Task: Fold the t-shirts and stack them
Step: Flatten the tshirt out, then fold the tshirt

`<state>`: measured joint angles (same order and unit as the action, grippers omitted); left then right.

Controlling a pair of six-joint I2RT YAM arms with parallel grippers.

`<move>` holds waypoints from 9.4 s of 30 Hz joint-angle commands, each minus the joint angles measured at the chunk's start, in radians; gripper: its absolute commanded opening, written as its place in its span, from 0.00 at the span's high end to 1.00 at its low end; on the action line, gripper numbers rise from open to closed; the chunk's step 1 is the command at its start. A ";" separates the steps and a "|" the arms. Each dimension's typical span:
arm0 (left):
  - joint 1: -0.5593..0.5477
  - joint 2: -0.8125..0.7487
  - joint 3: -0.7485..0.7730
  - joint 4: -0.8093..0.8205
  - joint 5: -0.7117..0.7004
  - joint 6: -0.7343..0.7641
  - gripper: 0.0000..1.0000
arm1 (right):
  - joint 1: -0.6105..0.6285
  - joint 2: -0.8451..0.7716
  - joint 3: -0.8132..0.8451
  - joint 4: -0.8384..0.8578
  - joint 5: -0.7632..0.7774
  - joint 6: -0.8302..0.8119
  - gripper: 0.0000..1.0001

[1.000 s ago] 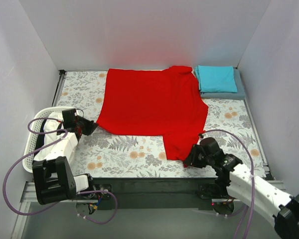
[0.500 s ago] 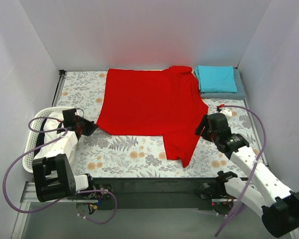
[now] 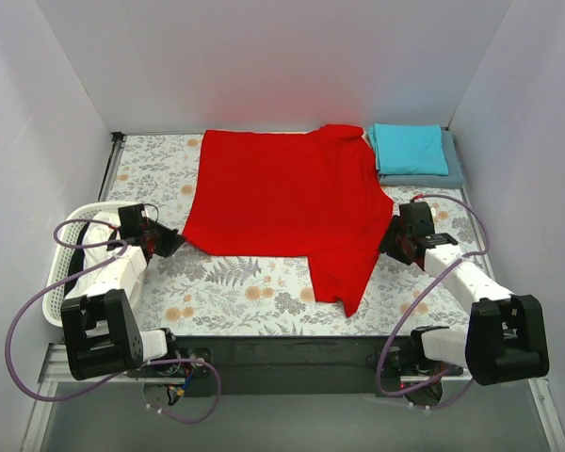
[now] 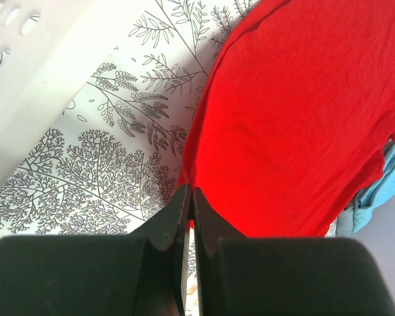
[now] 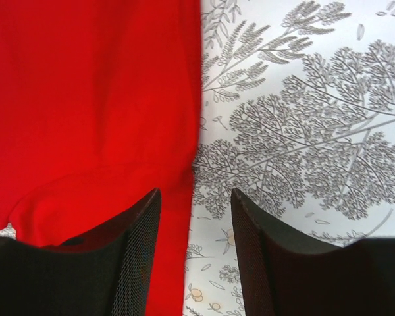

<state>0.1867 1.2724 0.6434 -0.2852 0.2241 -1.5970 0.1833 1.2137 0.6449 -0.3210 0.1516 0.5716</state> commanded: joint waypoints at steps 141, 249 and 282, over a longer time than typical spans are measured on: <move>0.079 -0.130 -0.062 -0.221 -0.143 0.071 1.00 | -0.225 0.419 0.302 0.071 -0.049 -0.039 0.58; -0.055 -0.117 0.016 -0.227 -0.160 0.003 1.00 | 0.815 -0.400 0.268 -0.750 0.359 0.385 0.99; -0.059 0.292 0.332 -0.193 -0.114 -0.011 1.00 | 0.176 0.222 0.541 -0.198 -0.004 -0.170 0.99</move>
<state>0.1307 1.5513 0.9192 -0.4961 0.1040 -1.5974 0.3874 1.4200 1.1378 -0.5720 0.1757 0.4217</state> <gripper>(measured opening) 0.012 0.029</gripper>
